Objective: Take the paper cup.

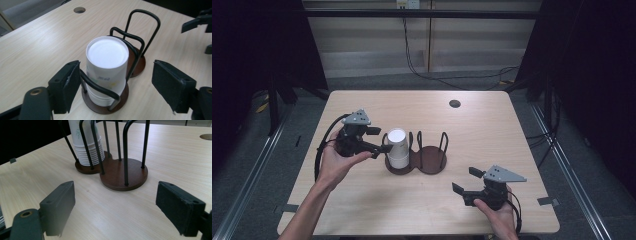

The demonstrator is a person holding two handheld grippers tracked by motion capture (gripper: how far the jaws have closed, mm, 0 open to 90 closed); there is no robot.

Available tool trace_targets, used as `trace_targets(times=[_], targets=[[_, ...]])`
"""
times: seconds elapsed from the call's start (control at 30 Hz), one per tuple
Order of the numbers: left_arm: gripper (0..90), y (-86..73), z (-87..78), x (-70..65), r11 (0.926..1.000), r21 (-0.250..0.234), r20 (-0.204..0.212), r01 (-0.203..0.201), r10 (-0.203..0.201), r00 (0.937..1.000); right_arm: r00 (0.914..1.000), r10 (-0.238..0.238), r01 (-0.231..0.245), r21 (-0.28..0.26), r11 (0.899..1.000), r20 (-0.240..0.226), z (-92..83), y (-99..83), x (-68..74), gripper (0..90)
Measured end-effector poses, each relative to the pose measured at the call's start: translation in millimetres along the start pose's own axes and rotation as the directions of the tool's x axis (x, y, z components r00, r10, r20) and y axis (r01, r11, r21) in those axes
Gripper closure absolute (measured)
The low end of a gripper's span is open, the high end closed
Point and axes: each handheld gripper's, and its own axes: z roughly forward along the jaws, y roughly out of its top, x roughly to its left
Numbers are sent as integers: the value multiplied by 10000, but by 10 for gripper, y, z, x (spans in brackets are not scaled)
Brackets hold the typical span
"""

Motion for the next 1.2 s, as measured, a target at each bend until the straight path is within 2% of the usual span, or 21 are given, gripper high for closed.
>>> trace_targets(times=[0.1, 0.13, 0.17, 0.3, 0.37, 0.5, 0.53, 0.6, 0.67, 0.7, 0.77, 0.93, 1.03, 1.13, 1.17, 1.2], targets=[[207, 73, 19, 2, 9998, 104, -215, -154, 157, 9996, 10000, -35, 35, 32, 10000, -5, -3, -2, 18, 155], [215, 97, 12, 5, 9998, 41, -424, -181, 182, 9989, 10000, -41, 41, 38, 10000, -15, -4, -3, 21, 155], [211, 120, 15, 7, 9999, -42, -459, -161, 159, 9988, 10000, -59, 59, 51, 10000, -14, -6, -4, 22, 154], [204, 207, 38, 38, 9996, 192, -83, -194, 196, 9998, 9999, 0, 0, 4, 10000, 107, -23, -11, 20, 151], [230, 250, 46, 43, 9990, 281, 42, -349, 348, 9994, 9999, -34, 34, 11, 10000, 139, -31, -14, 16, 152], [274, 324, 84, 41, 9927, 945, -85, -752, 764, 9970, 9999, 51, -52, 69, 10000, 103, -29, -19, 4, 153], [270, 334, 102, 29, 9930, 987, -148, -648, 666, 9977, 9999, 55, -56, 84, 9999, 101, -27, -19, 4, 156], [260, 347, 140, 24, 9900, 1204, -75, -738, 753, 9971, 9999, 47, -50, 127, 9999, 164, -23, -19, 12, 166], [284, 354, 194, 25, 9833, 1564, -116, -936, 965, 9953, 9999, 53, -55, 197, 9998, 99, -17, -24, 19, 166], [282, 354, 227, 21, 9828, 1639, -116, -846, 877, 9961, 10000, 50, -52, 204, 9998, 76, -15, -26, 25, 166], [283, 362, 263, 44, 9756, 1936, -3, -1034, 1055, 9944, 10000, 25, -26, 237, 9997, 24, -13, -26, 29, 166], [268, 411, 347, 74, 9686, 2313, -3, -917, 943, 9955, 10000, 91, -92, 214, 9997, 20, -15, -31, 18, 166], [277, 461, 381, 82, 9551, 2749, -59, -1102, 1163, 9932, 10000, 70, -69, 260, 9996, -21, -18, -35, 20, 166], [283, 493, 406, 93, 9513, 2868, 54, -1131, 1165, 9932, 9999, 103, -102, 267, 9996, -19, -14, -38, 25, 166], [279, 498, 413, 91, 9546, 2794, 121, -1037, 1045, 9945, 10000, 90, -89, 295, 9995, -30, -13, -39, 23, 166], [285, 501, 425, 87, 9539, 2806, 114, -1065, 1076, 9941, 10000, 92, -92, 308, 9995, -24, -11, -39, 23, 166]])
